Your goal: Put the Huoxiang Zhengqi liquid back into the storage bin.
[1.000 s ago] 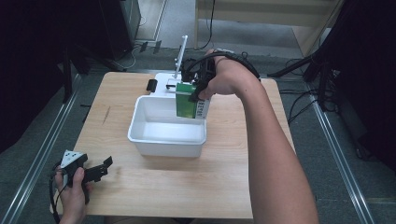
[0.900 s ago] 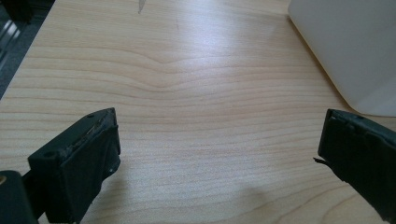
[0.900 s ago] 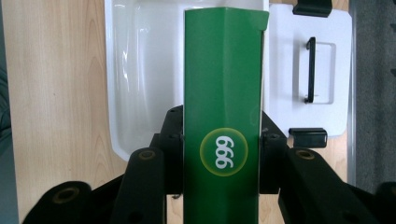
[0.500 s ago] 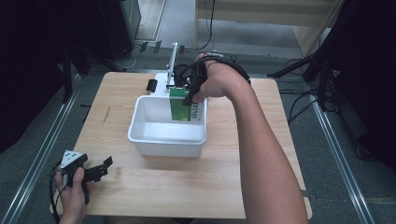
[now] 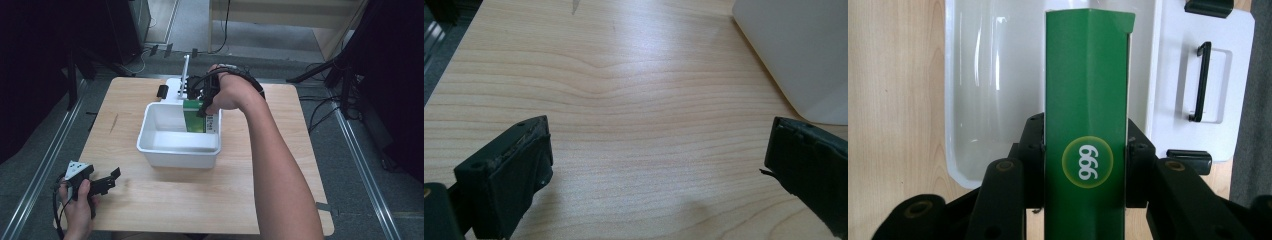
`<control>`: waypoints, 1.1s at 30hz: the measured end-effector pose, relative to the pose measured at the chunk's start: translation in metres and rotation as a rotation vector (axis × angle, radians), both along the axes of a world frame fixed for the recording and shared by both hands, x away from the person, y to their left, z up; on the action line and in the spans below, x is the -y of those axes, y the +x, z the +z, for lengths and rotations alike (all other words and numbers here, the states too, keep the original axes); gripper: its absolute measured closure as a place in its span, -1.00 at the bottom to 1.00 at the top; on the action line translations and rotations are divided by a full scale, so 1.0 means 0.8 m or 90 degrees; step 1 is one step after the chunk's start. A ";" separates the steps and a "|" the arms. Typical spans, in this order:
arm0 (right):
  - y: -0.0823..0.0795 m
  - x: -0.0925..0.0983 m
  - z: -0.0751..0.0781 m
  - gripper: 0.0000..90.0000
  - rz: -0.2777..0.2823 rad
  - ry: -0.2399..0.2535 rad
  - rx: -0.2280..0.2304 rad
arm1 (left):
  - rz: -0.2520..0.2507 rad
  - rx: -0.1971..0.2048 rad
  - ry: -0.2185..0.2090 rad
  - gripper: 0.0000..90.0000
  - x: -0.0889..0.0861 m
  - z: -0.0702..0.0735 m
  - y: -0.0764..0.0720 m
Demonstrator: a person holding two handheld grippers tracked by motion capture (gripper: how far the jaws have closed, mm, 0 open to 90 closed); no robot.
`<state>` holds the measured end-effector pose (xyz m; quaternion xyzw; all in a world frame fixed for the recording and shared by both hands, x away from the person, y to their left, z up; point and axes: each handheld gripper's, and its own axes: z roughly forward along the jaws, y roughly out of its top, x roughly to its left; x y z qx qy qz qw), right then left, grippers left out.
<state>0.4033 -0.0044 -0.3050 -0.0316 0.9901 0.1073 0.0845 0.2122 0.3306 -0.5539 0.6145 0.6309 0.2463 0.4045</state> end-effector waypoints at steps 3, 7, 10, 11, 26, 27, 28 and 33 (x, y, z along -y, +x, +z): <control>0.001 0.000 -0.003 0.43 0.000 -0.002 0.000 | -0.001 0.000 0.000 -1.00 0.000 0.000 0.000; 0.004 0.000 -0.014 0.43 -0.008 -0.007 -0.005 | -0.001 0.000 -0.001 -1.00 0.000 0.000 0.000; 0.006 0.000 -0.020 0.43 -0.006 -0.004 -0.006 | -0.001 0.000 0.000 -1.00 0.000 0.000 0.000; 0.007 -0.001 -0.022 0.43 -0.004 -0.006 -0.006 | 0.000 0.000 0.000 -1.00 0.000 0.000 0.000; 0.012 -0.004 -0.061 0.43 -0.006 -0.011 -0.021 | -0.002 -0.004 0.001 -1.00 0.000 0.000 0.000; 0.011 -0.004 -0.063 0.43 -0.007 -0.013 -0.024 | -0.002 -0.003 0.001 -1.00 0.000 0.000 -0.001; 0.011 -0.004 -0.063 0.43 -0.007 -0.013 -0.024 | -0.002 -0.003 0.001 -1.00 0.000 0.000 -0.001; 0.013 -0.002 -0.078 0.43 -0.004 -0.006 -0.028 | -0.002 -0.003 0.000 -1.00 0.000 0.000 -0.001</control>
